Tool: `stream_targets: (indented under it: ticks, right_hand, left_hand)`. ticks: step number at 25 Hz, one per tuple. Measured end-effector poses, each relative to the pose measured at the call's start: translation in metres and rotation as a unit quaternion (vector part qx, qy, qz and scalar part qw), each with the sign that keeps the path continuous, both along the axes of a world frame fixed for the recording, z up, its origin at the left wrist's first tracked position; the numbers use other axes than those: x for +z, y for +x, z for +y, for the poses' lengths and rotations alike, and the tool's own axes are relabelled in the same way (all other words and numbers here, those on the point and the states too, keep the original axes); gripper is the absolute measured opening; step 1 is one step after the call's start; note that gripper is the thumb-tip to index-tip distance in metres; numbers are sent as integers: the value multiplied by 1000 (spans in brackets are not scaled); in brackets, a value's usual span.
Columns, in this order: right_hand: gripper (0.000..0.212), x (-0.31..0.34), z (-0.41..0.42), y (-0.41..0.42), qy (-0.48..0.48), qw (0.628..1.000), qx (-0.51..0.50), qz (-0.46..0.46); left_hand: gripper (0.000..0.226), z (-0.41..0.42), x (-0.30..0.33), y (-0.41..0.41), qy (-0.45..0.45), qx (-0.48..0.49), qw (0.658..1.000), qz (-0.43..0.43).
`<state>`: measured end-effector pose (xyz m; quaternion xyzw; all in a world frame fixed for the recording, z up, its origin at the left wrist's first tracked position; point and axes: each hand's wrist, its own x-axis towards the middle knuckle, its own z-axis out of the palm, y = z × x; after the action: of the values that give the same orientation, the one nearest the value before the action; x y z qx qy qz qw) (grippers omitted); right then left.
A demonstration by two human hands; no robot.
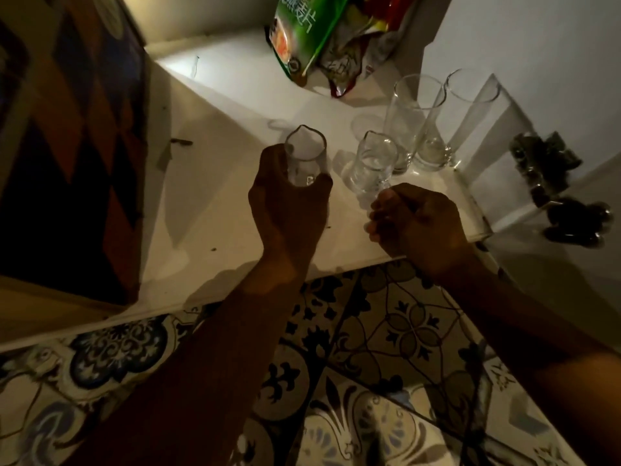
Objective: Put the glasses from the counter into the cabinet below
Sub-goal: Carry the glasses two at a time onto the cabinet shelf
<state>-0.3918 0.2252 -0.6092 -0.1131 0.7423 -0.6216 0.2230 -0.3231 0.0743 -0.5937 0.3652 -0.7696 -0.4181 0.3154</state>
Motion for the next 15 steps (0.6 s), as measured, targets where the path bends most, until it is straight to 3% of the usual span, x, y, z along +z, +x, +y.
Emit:
stream_targets:
  ticks: [15]
  right_hand:
    - [25,-3,-16,-9,-5,999,-22,-27]
  left_hand:
    - [53,21,-16,-28,-20,45,999,-18]
